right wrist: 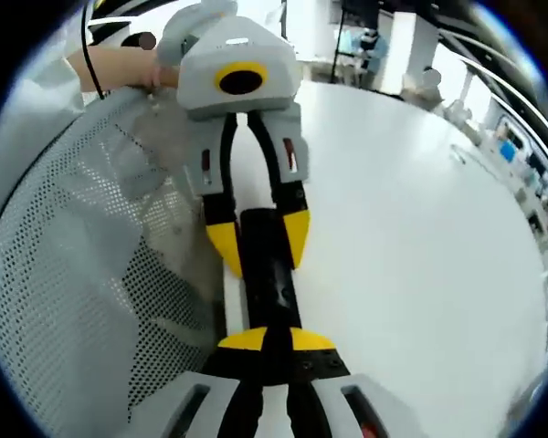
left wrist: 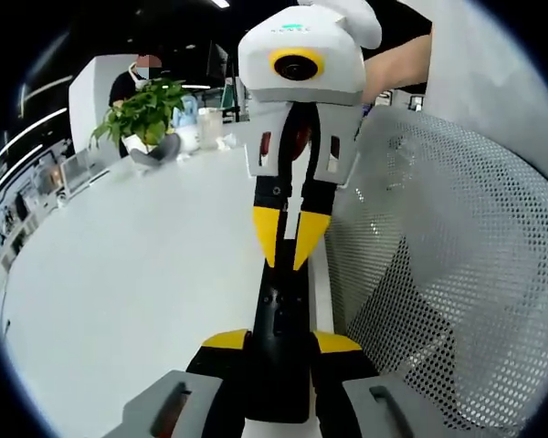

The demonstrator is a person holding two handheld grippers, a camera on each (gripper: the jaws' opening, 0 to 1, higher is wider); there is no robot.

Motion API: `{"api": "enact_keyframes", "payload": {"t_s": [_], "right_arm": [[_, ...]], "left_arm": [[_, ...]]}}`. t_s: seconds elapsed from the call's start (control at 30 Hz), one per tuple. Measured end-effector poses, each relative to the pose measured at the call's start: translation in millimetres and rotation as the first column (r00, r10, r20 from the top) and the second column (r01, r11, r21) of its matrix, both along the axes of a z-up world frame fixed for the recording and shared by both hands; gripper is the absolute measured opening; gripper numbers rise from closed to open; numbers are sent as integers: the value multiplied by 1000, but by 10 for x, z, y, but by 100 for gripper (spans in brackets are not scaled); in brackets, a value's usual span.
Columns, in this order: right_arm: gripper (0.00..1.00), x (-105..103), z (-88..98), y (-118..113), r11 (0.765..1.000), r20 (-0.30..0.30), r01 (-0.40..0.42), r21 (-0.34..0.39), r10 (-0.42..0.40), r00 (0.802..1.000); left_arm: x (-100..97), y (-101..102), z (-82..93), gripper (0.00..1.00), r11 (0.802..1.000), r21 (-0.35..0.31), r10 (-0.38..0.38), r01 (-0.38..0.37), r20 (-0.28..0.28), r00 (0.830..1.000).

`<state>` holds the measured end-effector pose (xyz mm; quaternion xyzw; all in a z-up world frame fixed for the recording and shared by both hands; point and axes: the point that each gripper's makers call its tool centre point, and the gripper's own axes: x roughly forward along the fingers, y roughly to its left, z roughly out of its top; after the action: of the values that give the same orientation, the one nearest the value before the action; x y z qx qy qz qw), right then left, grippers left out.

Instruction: Press the specified remote control buttons in sequence, fully releasing each button before pressing the next.

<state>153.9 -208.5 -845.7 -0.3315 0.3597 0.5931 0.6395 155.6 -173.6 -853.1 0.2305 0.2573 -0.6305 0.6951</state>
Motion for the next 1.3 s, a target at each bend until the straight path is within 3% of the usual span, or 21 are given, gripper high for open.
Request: {"api": "enact_keyframes", "payload": {"t_s": [0.4, 0.6, 0.8, 0.93, 1.1, 1.3], "right_arm": [[6, -7, -7, 45, 990, 9, -135, -41, 136, 991], [7, -10, -15, 52, 963, 16, -226, -144, 231, 973], [6, -12, -32, 58, 954, 5, -219, -207, 225, 974], [6, -15, -44, 49, 923, 17, -266, -278, 282, 959], [7, -4, -42, 43, 930, 2, -239, -278, 249, 968], [6, -1, -28, 32, 967, 47, -170, -189, 182, 982]], "left_arm": [[1, 0, -1, 25, 1000, 1, 0, 0, 1, 1000], [0, 0, -1, 25, 1000, 1, 0, 0, 1, 1000], [-1, -2, 1, 25, 1000, 1, 0, 0, 1, 1000], [-1, -3, 1, 25, 1000, -1, 2, -2, 0, 1000], [-2, -3, -1, 25, 1000, -3, 2, -2, -1, 1000], [-3, -2, 2, 25, 1000, -3, 2, -2, 0, 1000]]}}
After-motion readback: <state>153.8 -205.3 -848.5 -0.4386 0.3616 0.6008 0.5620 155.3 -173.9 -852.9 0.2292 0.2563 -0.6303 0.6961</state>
